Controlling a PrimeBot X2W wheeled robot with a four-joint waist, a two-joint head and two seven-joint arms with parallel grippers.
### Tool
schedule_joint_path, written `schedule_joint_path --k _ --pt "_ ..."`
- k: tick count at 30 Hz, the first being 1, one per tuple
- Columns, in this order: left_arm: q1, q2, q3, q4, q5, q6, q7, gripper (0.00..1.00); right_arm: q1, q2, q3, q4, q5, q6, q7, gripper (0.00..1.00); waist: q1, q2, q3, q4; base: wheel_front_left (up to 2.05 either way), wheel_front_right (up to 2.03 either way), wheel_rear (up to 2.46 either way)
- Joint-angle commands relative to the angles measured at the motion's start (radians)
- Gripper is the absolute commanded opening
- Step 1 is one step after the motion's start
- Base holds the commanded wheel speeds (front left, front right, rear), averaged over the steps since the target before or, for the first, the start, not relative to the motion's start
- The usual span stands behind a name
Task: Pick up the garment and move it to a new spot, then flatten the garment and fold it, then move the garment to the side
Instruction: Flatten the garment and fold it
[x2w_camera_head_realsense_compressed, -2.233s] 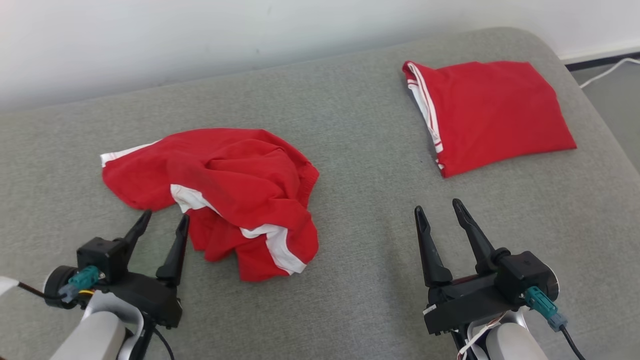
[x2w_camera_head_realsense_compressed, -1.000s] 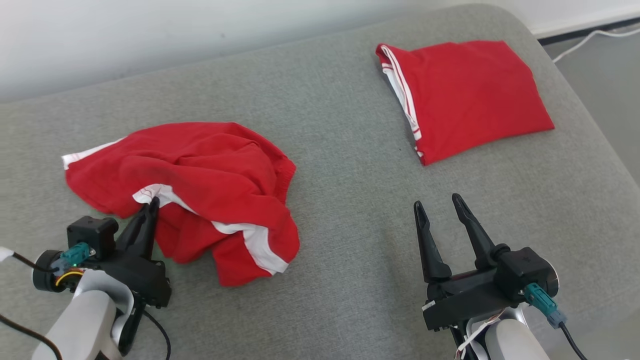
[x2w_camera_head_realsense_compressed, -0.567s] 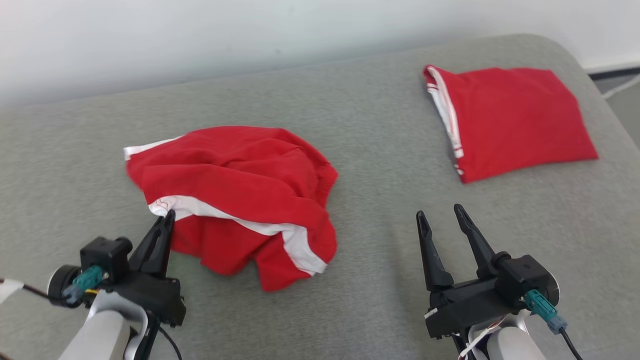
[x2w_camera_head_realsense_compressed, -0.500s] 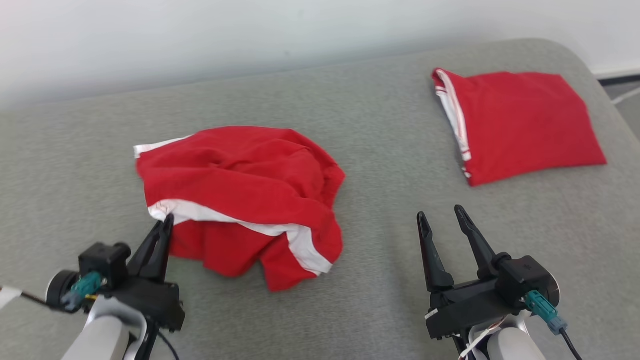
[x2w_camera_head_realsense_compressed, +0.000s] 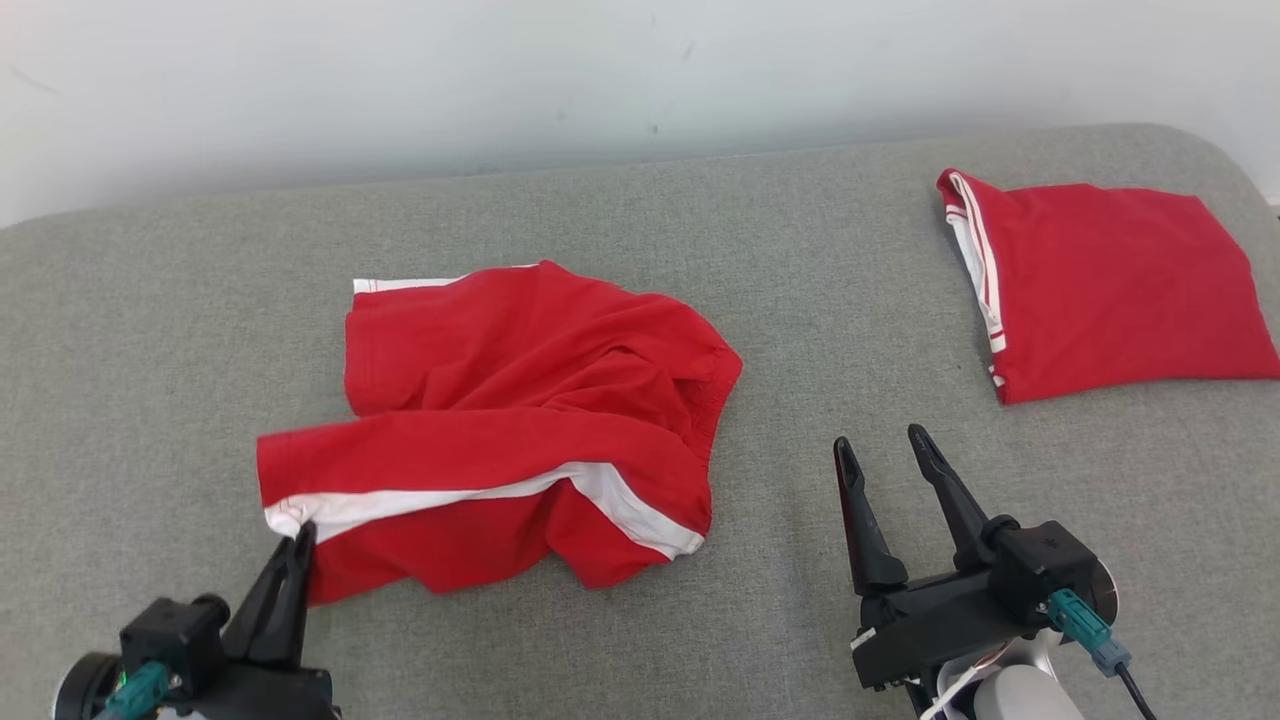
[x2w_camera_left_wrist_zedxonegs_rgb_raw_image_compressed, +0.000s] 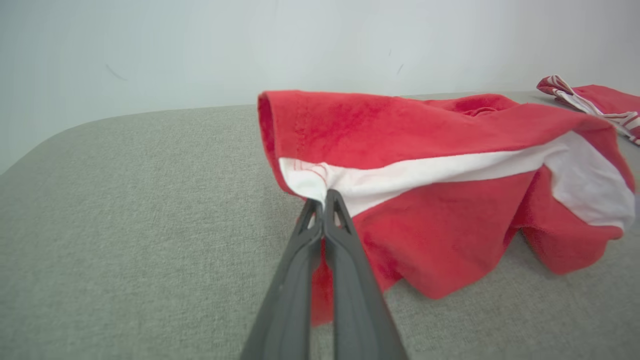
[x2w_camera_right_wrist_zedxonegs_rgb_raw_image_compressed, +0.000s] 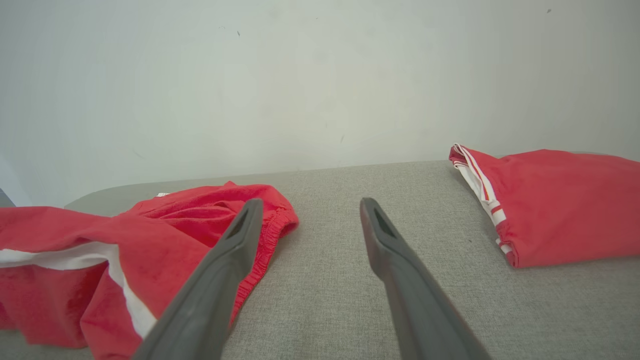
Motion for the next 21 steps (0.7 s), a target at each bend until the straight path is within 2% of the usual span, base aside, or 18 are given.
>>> schedule_joint_path --k 1,8,9,10,11,12,13,21 --pt "0.037 0.004 0.007 -0.018 -0.013 0.009 -0.001 0.0 0.008 -0.005 -0.001 0.003 0.008 0.0 -0.002 1.0 0.0 0.0 -0.002 0.005 0.0 0.0 0.0" --pt "0.083 -0.001 0.01 0.008 -0.029 0.013 -0.007 0.0 0.003 -0.012 0.007 0.021 0.01 0.0 -0.002 1.0 0.0 0.0 -0.008 0.018 0.0 0.0 0.0" --pt "0.084 -0.003 0.012 0.016 -0.029 0.012 -0.008 0.11 0.002 -0.014 0.009 0.024 0.01 0.0 -0.002 1.0 0.0 0.0 -0.01 0.019 0.0 0.0 0.0" --pt "0.084 -0.003 0.012 0.016 -0.029 0.012 -0.008 0.11 0.002 -0.014 0.009 0.024 0.01 0.0 -0.002 1.0 0.0 0.0 -0.01 0.019 0.0 0.0 0.0" --pt "0.084 -0.011 0.015 0.022 -0.036 0.009 -0.01 0.38 0.001 -0.015 0.01 0.026 0.01 0.0 -0.002 1.0 0.0 0.0 -0.012 0.021 0.0 0.0 0.0" --pt "0.086 -0.012 0.016 0.031 -0.034 0.011 -0.012 0.55 0.001 -0.017 0.011 0.027 0.012 0.0 -0.002 1.0 0.0 0.0 -0.014 0.022 0.0 0.0 0.0" --pt "0.087 -0.012 0.017 0.039 -0.03 0.011 -0.015 1.0 0.002 -0.018 0.011 0.03 0.014 0.0 -0.002 1.0 0.0 0.0 -0.017 0.023 0.0 0.0 0.0" --pt "0.106 -0.046 0.056 0.042 -0.024 0.017 -0.023 1.0 0.014 -0.027 0.004 0.036 0.013 0.0 -0.002 1.0 0.0 0.0 -0.035 0.04 0.0 0.0 0.0"
